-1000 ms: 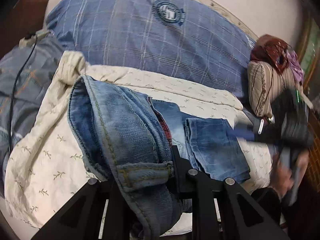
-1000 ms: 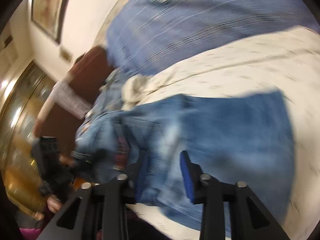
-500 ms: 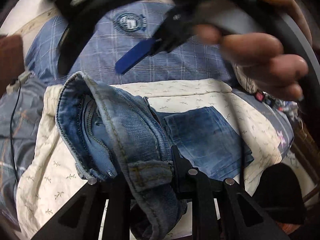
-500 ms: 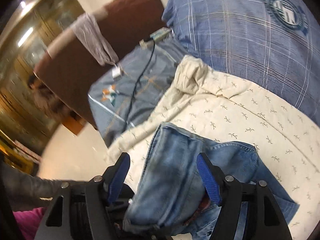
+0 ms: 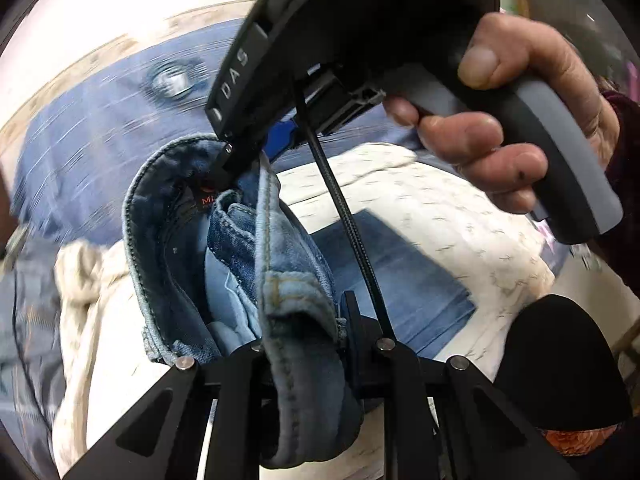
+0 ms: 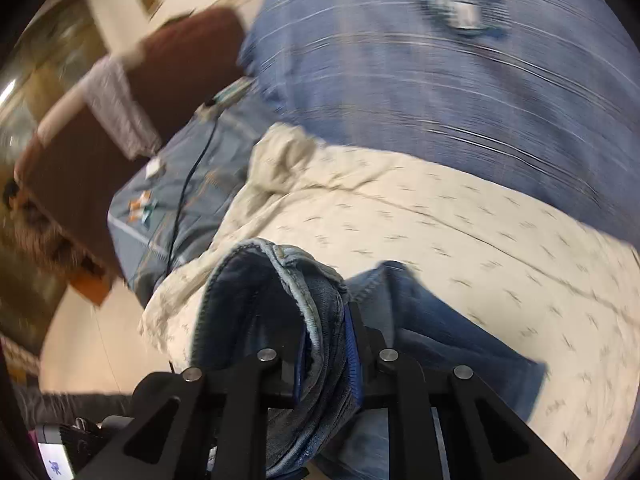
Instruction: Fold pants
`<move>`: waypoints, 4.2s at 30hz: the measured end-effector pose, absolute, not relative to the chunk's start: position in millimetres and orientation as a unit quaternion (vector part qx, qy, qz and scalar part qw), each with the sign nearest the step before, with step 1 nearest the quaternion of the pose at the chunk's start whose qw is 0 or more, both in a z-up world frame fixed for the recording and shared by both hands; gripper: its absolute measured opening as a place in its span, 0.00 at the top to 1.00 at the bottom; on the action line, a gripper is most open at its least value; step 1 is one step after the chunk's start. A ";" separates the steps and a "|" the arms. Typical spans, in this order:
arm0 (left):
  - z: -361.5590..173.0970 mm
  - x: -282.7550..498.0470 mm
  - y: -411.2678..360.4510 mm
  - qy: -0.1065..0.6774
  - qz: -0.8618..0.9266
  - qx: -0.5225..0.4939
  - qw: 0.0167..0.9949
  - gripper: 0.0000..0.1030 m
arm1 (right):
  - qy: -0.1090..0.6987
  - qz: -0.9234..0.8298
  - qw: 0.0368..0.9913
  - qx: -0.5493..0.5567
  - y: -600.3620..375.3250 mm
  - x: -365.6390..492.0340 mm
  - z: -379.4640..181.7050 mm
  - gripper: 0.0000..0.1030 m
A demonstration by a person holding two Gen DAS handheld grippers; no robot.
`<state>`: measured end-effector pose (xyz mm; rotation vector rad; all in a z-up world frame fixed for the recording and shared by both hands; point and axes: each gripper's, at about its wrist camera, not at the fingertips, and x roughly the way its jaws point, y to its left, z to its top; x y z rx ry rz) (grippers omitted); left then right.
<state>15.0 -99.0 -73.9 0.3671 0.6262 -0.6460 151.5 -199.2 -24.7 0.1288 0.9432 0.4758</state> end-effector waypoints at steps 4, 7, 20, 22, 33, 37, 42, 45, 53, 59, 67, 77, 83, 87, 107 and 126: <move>-79.6 11.6 -149.5 0.298 -0.349 0.218 0.861 0.81 | 0.443 0.198 0.866 0.121 -267.1 142.8 -41.1 0.83; -97.6 16.4 -188.3 0.321 -0.372 0.237 0.838 0.82 | 0.445 0.171 0.862 0.172 -323.7 136.9 -62.5 0.90; -155.4 9.7 -258.9 0.354 -0.393 0.305 0.792 0.82 | 0.466 0.144 0.818 0.304 -425.5 128.7 -173.0 0.92; -148.8 6.5 -258.0 0.360 -0.406 0.293 0.787 0.73 | 0.461 0.151 0.811 0.327 -427.4 128.8 -178.9 0.89; -67.8 -41.4 -176.5 0.284 -0.449 0.233 0.814 0.36 | 0.404 0.144 0.837 0.339 -461.3 71.0 -113.6 0.88; -60.0 -9.5 -139.8 0.295 -0.390 0.198 0.849 0.36 | 0.396 0.189 0.836 0.330 -435.2 55.8 -83.9 0.88; -67.4 33.9 -116.0 0.323 -0.297 0.174 0.882 0.36 | 0.394 0.255 0.830 0.302 -371.6 54.4 -65.8 0.88; -90.6 55.0 -122.7 0.360 -0.291 0.157 0.872 0.36 | 0.419 0.245 0.830 0.275 -339.9 62.9 -74.4 0.88; -150.8 59.6 -139.2 0.432 -0.310 0.133 0.836 0.36 | 0.551 0.146 0.804 0.170 -317.9 61.5 -163.4 0.90; -149.1 70.7 -137.8 0.450 -0.322 0.105 0.827 0.32 | 0.539 0.148 0.811 0.172 -333.4 58.1 -181.4 0.91; -154.9 57.7 -118.8 0.441 -0.311 0.105 0.836 0.32 | 0.531 0.133 0.826 0.134 -337.3 46.6 -178.5 1.00; -89.7 95.4 -117.2 0.395 -0.306 0.098 0.861 0.31 | 0.455 0.134 0.857 0.203 -356.5 62.2 -104.7 0.94; -94.2 160.6 -136.1 0.412 -0.255 0.099 0.869 0.31 | 0.422 0.106 0.863 0.256 -360.6 97.2 -108.3 0.95; -108.5 200.9 -142.6 0.435 -0.235 0.067 0.867 0.31 | 0.427 0.097 0.853 0.283 -367.0 110.8 -128.3 0.95; -129.9 219.3 -118.9 0.450 -0.147 0.049 0.880 0.30 | 0.464 0.111 0.853 0.209 -362.1 81.0 -138.8 0.93; -140.7 70.1 -93.5 0.468 -0.223 0.097 0.850 0.30 | 0.479 0.170 0.853 0.120 -268.2 18.6 -138.8 0.93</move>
